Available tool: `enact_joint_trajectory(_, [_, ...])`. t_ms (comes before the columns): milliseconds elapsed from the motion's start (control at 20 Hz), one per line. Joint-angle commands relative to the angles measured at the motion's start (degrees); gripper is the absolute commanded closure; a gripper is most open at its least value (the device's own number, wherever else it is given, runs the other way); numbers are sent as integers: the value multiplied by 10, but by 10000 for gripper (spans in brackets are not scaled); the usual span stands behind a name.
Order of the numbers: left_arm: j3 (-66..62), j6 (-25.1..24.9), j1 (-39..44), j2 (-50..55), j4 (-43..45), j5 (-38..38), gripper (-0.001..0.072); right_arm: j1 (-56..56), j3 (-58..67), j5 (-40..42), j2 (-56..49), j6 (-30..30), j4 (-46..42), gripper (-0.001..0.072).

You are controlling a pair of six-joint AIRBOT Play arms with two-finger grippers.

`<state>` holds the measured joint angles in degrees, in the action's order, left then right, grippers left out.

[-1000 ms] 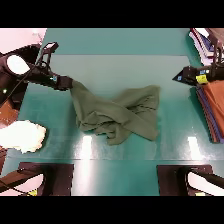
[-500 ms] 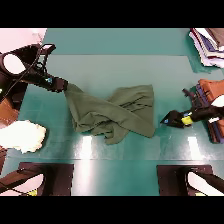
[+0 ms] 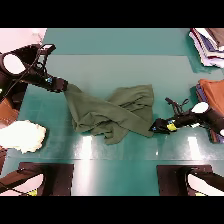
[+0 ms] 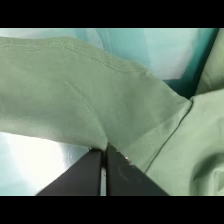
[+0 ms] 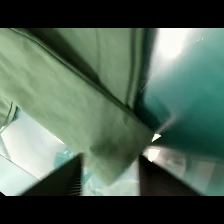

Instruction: Fold the shirts.

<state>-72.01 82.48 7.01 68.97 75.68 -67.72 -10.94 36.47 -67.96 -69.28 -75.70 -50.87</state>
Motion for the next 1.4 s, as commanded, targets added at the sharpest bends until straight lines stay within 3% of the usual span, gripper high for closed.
enact_joint_trajectory(0, [-1, 0, 0, 0, 0, -6, 679, -34, 33, 20, -29, -1, 0, 564])
enact_joint_trajectory(50, [-1, 0, 0, -1, 0, -8, 679, -43, 45, 24, -29, -1, -2, 700])
enact_joint_trajectory(350, [-55, 14, 0, -118, 25, 15, 680, -3, 195, 11, 107, -2, -3, 697])
enact_joint_trajectory(600, [-240, 31, 0, -250, 30, 57, 680, 91, 416, 6, 245, -1, -3, 698])
enact_joint_trajectory(800, [-391, 59, 0, -290, 29, 68, 680, 167, 564, 0, 295, -1, -3, 698])
enact_joint_trajectory(1100, [-490, 56, 0, -287, 2, 131, 682, 329, 720, -72, 277, -1, -1, 699])
enact_joint_trajectory(1350, [-448, 56, 0, -207, 2, 60, 681, 315, 807, -132, 162, -28, 2, 699])
